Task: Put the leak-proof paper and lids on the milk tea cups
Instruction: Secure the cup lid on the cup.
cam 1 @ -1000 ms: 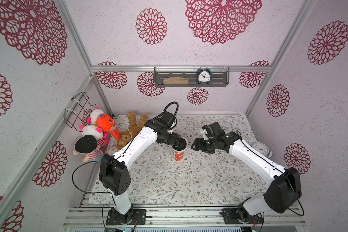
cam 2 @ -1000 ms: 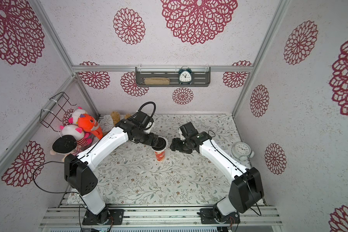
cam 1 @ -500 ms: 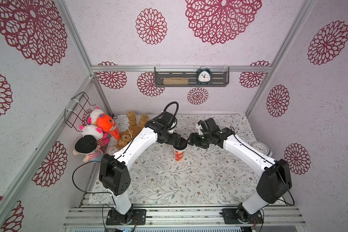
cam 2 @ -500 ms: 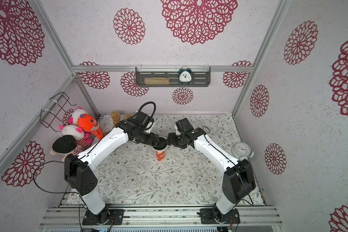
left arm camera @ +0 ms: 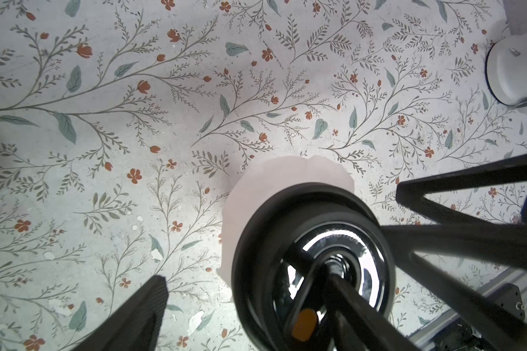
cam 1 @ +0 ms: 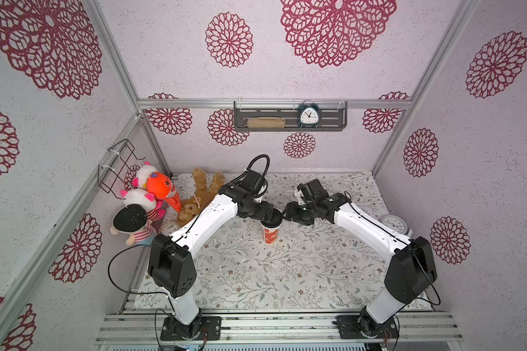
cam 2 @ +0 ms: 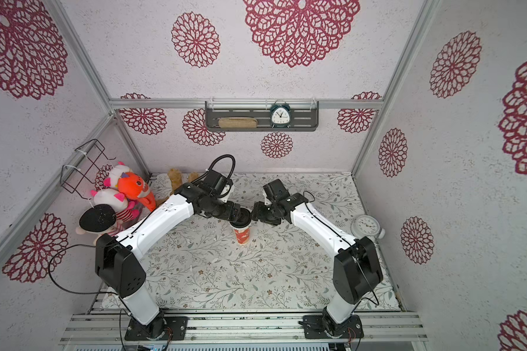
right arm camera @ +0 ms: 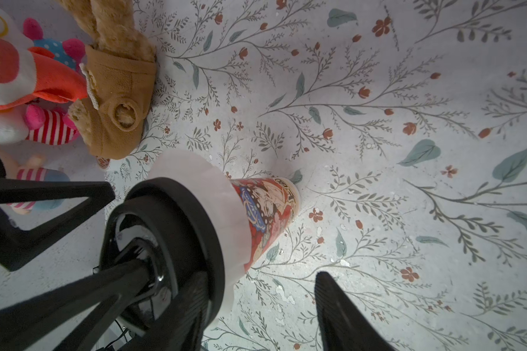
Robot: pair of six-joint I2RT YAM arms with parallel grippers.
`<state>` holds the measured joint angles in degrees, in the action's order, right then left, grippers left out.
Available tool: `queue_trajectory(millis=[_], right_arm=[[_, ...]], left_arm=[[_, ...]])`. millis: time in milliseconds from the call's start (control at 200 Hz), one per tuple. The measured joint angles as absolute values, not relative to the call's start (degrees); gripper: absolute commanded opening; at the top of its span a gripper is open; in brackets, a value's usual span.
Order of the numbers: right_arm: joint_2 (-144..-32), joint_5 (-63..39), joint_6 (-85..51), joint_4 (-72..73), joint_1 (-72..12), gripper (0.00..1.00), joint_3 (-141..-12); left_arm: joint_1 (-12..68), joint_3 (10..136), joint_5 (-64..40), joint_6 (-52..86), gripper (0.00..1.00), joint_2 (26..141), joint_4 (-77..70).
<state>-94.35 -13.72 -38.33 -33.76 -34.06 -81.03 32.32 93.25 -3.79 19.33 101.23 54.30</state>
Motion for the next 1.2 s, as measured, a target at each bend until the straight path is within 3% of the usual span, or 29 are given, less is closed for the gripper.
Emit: queue_trajectory(millis=[545,1196], right_arm=[[-97.6,-13.15,-36.75,-35.16,-35.22,0.32,-84.49],[-107.33,-11.68,-25.85,-45.78,-36.05,0.32,-100.27]], left_arm=[[32.32,87.55,-4.23,21.1,0.84,98.48,48.9],[31.99,80.6,-2.35,23.97,0.83,94.21,42.33]])
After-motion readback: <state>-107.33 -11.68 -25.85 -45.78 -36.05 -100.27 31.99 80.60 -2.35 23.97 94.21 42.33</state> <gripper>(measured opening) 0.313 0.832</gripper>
